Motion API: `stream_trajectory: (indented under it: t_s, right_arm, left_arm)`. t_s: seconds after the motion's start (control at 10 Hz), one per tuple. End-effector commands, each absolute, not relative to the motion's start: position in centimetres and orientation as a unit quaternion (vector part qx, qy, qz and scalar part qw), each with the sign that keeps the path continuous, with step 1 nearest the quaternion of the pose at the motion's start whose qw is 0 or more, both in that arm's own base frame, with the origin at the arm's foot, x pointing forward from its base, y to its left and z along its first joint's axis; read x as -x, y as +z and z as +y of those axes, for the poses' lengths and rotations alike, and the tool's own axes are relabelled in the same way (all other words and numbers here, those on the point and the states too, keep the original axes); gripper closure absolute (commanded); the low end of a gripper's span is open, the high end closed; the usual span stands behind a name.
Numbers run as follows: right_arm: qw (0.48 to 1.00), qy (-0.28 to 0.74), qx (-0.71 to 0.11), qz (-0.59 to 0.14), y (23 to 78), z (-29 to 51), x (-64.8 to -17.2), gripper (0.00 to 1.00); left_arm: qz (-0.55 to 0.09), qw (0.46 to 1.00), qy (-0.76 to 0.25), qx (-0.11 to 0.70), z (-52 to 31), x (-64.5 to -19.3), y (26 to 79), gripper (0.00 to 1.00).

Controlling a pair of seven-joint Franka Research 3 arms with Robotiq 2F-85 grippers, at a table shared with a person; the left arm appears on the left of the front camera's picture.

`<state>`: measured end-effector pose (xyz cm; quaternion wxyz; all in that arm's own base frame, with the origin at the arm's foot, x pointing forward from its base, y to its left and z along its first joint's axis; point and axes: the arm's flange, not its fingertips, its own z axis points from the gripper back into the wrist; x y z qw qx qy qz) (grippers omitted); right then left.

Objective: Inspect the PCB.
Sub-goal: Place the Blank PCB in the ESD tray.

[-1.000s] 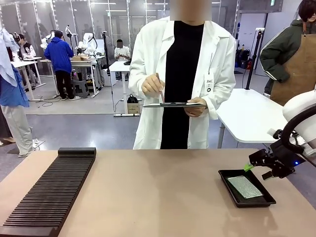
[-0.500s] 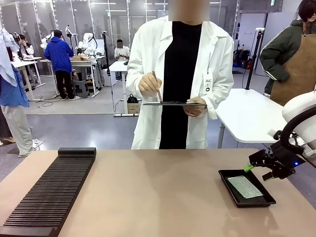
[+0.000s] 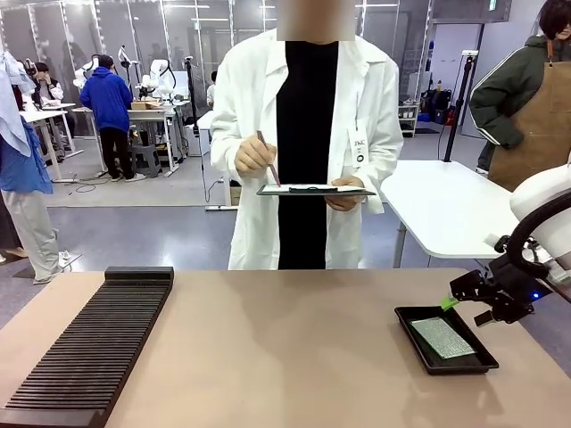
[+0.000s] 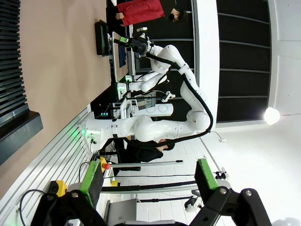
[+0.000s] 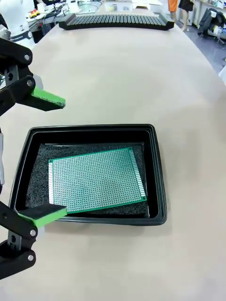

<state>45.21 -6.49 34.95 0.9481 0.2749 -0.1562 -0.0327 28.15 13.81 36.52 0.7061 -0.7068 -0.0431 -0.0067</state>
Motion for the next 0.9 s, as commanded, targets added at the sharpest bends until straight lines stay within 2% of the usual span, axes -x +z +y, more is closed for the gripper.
stream_trajectory:
  t_s: [0.0,0.1,0.2,0.3,0.5,0.8]
  right_arm:
    - [0.948,-0.023,-0.276,-0.157,35.1,-6.4,-45.2,0.00]
    - [0.948,-0.033,-0.275,-0.156,35.0,-6.5,-45.2,0.00]
    - [0.925,-0.064,-0.347,-0.143,38.5,-6.4,-44.8,0.00]
    - [0.917,-0.066,-0.370,-0.132,41.4,-6.7,-43.9,0.00]
    - [0.873,-0.081,-0.473,-0.085,45.8,-8.4,-41.3,0.00]
    - [0.805,-0.097,-0.585,0.004,47.2,-13.7,-36.5,0.00]
  left_arm:
    - [-0.038,0.709,-0.001,0.705,13.8,-28.3,36.7,0.00]
    - [-0.038,0.709,-0.001,0.705,13.8,-28.3,36.7,0.00]
    - [-0.038,0.709,-0.001,0.705,13.8,-28.3,36.7,0.00]
    - [-0.038,0.709,-0.001,0.705,13.8,-28.3,36.7,0.00]
    - [-0.038,0.709,-0.001,0.705,13.8,-28.3,36.7,0.00]
    - [-0.038,0.709,-0.001,0.705,13.8,-28.3,36.7,0.00]
